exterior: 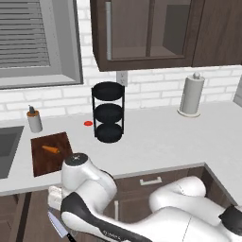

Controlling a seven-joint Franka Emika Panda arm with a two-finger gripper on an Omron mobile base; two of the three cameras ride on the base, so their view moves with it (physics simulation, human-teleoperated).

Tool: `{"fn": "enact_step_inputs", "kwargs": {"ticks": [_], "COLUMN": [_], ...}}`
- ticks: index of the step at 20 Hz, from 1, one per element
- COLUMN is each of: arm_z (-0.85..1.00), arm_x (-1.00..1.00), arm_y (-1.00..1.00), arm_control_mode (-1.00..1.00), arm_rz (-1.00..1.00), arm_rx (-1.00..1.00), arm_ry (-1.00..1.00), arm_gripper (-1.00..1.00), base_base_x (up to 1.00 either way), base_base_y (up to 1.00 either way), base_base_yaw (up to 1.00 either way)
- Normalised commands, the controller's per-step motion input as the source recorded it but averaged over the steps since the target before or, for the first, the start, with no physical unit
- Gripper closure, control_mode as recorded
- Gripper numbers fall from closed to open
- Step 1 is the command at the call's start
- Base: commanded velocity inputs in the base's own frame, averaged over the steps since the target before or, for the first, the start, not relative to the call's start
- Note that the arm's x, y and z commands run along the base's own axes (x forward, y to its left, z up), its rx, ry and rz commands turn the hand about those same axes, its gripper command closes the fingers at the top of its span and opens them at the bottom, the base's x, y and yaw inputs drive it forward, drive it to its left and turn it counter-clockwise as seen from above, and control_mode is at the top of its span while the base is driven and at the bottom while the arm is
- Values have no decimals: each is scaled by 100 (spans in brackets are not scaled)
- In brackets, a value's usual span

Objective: Place the appropriate cutting tool for cutting the carrot skin on the cutting board.

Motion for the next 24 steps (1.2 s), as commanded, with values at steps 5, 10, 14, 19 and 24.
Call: {"fn": "enact_step_inputs", "kwargs": {"ticks": [5, 10, 14, 19, 24], "arm_z": [100, 99, 46, -1, -15], "arm_x": [47, 64, 83, 83, 90], "arm_y": [14, 24, 25, 51, 45], "arm_control_mode": [-100, -100, -100, -100, -100], "arm_rz": [-1, -6, -24, -23, -10], "arm_rx": [-4, -7, -9, -10, -2], "arm_ry": [-13, -10, -1, 1, 12], "arm_gripper": [100, 100, 100, 100, 100], "base_base_x": [0, 0, 0, 0, 0], "base_base_y": [0, 0, 0, 0, 0], "base_base_yaw": [0, 0, 0, 0, 0]}}
